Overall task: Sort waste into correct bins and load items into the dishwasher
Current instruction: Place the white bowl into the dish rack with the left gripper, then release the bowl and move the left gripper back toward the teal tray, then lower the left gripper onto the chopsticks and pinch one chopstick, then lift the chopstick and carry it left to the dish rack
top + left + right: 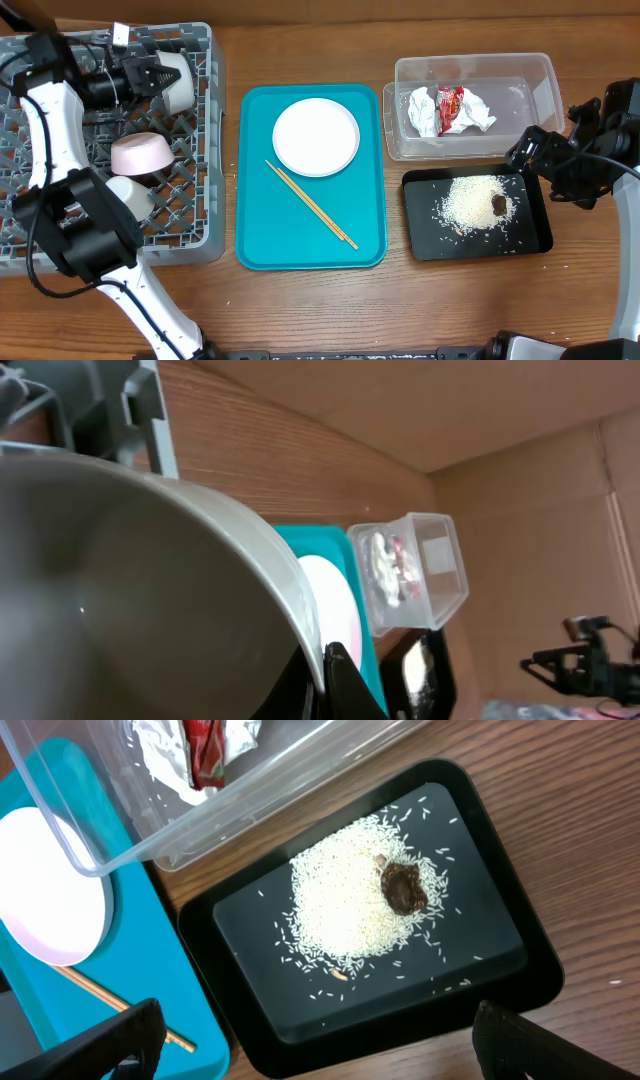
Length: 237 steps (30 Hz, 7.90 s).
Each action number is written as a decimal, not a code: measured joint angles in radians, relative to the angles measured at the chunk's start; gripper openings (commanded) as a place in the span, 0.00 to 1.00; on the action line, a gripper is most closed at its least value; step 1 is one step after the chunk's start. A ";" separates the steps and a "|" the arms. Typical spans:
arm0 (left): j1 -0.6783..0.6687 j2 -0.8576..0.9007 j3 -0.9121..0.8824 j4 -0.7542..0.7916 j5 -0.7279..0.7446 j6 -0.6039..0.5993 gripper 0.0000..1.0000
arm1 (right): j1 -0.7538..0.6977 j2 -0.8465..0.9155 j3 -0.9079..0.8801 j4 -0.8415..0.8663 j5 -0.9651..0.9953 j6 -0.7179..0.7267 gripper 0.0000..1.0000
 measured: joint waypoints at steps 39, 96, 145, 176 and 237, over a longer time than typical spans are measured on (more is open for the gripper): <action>0.075 0.084 0.011 0.012 0.310 0.115 0.04 | 0.000 0.000 0.000 -0.024 0.000 0.000 1.00; -0.411 -0.584 -0.025 -0.385 -1.114 -0.103 1.00 | 0.000 0.000 0.000 -0.027 0.000 0.000 1.00; -0.859 -0.384 -0.868 0.160 -1.225 -0.701 1.00 | 0.000 0.000 0.000 -0.027 0.000 0.000 1.00; -0.859 -0.374 -0.771 0.179 -1.145 -0.630 0.97 | 0.000 0.000 0.000 -0.026 0.000 0.000 1.00; -0.782 -0.315 -0.745 0.120 -1.194 -0.610 0.06 | 0.000 0.000 0.000 -0.034 0.000 -0.001 1.00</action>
